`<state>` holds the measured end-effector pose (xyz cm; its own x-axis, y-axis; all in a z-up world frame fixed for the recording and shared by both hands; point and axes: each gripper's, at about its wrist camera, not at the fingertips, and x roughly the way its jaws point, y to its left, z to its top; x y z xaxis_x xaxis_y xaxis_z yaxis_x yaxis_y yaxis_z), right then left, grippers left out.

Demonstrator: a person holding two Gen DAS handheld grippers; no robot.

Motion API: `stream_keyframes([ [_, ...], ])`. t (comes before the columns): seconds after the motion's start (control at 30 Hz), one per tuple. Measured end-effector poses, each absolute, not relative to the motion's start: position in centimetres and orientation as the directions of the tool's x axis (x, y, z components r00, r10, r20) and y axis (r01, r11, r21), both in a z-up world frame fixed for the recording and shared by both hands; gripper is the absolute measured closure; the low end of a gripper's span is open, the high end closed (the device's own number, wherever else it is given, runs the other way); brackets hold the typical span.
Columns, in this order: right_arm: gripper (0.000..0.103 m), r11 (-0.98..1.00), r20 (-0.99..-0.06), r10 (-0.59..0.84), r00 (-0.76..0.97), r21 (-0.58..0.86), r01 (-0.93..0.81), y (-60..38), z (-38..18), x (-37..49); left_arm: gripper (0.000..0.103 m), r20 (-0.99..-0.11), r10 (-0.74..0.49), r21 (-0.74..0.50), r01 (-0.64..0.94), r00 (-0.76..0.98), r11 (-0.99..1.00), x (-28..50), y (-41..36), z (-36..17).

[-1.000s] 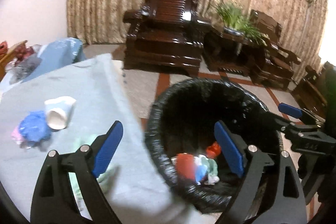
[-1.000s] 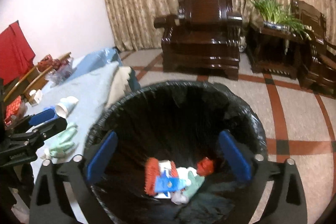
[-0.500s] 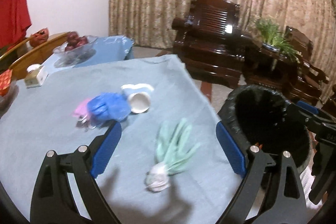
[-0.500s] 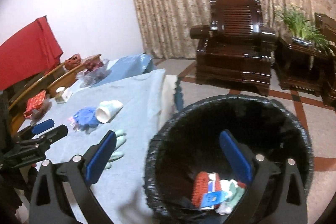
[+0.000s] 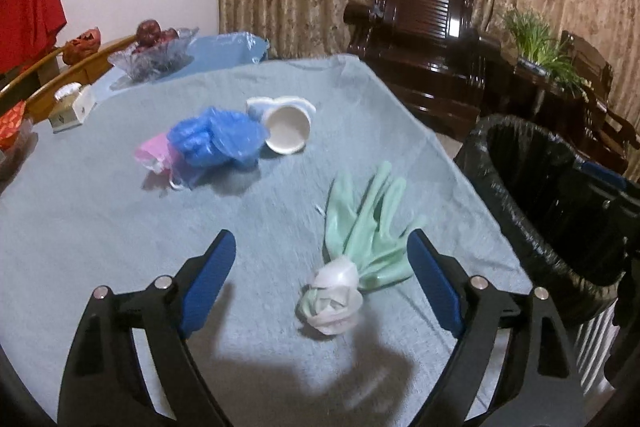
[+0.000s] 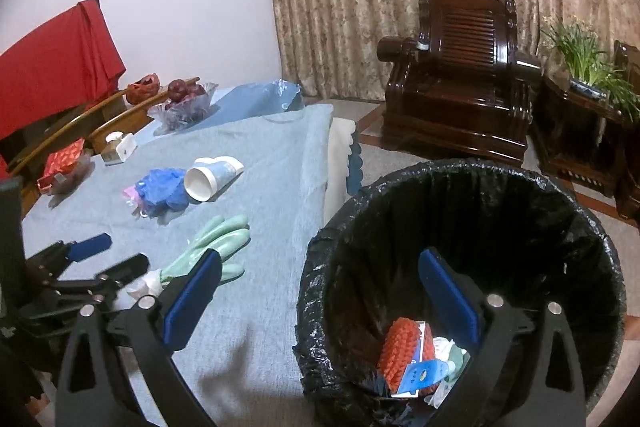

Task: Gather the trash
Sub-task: 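Grasp the green glove with white cloth using the left gripper, then grasp the white-and-blue paper cup with the right gripper while the left holds the glove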

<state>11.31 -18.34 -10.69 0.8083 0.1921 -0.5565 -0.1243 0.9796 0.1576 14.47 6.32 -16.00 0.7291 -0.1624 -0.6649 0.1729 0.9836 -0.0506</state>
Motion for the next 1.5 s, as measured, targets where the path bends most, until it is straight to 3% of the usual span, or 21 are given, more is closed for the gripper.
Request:
stream_keyframes([
  [0.4,0.006,0.98,-0.572,0.193,0.798,0.149,-0.131,-18.1,-11.5,11.8,0.026,-0.74,-0.173,-0.068,0.182,0.65,0.981,16.2,5.0,-19.4],
  [0.47,0.006,0.98,-0.574,0.194,0.796,0.148,-0.133,-18.0,-11.6,11.9,0.033,-0.753,-0.189,-0.091,0.184,0.63,0.979,16.6,5.0,-19.7],
  [0.53,0.006,0.98,-0.576,0.194,0.794,0.146,-0.134,-17.9,-11.6,12.0,0.05,-0.758,-0.213,-0.108,0.203,0.617,0.973,16.7,4.8,-19.7],
  [0.73,0.006,0.98,-0.581,0.198,0.789,0.144,-0.14,-17.6,-11.6,12.1,0.07,-0.753,-0.24,-0.151,0.194,0.613,0.969,16.6,5.0,-19.2],
  [1.5,0.006,0.952,-0.532,0.305,0.789,0.145,-0.27,-11.0,-8.6,15.3,0.072,-0.601,-0.156,-0.161,0.073,0.784,0.984,14.1,11.4,-11.0],
])
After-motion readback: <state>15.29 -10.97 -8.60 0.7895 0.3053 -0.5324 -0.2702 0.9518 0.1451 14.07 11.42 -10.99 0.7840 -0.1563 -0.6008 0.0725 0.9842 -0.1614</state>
